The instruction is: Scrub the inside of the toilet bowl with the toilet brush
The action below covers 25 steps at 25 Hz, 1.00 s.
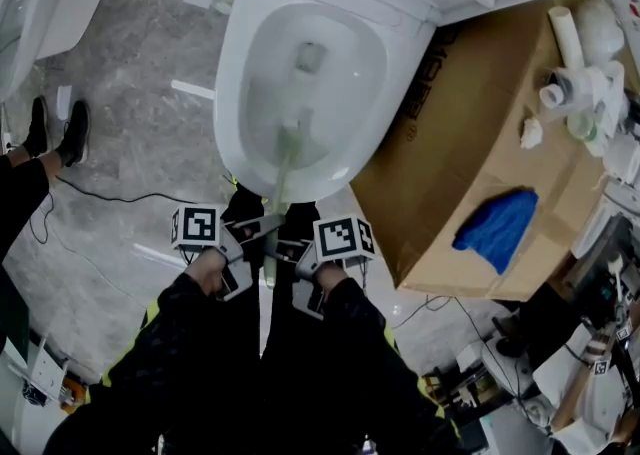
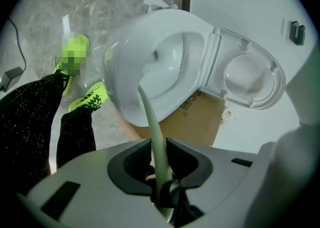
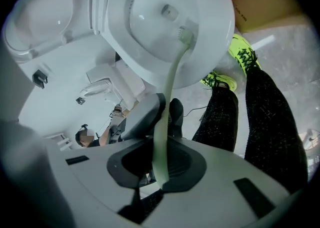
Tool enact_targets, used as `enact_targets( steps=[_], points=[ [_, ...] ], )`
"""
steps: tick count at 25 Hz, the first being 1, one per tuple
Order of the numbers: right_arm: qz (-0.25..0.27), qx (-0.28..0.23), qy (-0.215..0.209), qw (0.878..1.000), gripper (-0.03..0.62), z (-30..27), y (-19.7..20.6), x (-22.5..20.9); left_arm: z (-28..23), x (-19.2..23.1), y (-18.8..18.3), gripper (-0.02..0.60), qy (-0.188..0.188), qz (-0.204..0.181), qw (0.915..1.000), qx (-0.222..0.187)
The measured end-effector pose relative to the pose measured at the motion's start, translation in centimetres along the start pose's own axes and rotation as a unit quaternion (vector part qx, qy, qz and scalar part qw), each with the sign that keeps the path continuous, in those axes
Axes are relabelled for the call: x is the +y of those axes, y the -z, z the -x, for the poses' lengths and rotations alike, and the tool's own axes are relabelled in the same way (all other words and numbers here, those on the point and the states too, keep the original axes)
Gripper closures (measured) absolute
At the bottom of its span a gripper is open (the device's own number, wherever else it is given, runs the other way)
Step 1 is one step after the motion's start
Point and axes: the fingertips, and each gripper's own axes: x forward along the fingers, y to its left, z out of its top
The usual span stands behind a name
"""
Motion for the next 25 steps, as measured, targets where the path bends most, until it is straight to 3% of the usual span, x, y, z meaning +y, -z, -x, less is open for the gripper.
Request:
enact_targets(
  steps=[8,22,25],
  points=[
    [0.005,0.020,-0.042,0.999,0.537,-1.6,0.3,0.9,1.6,0.0,-0.9,0.492,-0.031,-0.024,0.9991,-0.015],
    [0.048,0.052,-0.068,0.995,0.537,-3.4,-0.8,2.2,3.5,0.0,-3.4,0.488,-0.063,-0.056,0.9939,-0.072],
    [0.061,0.054,-0.065,0.995,0.537,-3.5,-1.4,2.3,3.3,-0.5,-4.3,0.488,-0.051,-0.071,0.9928,-0.082]
  ],
)
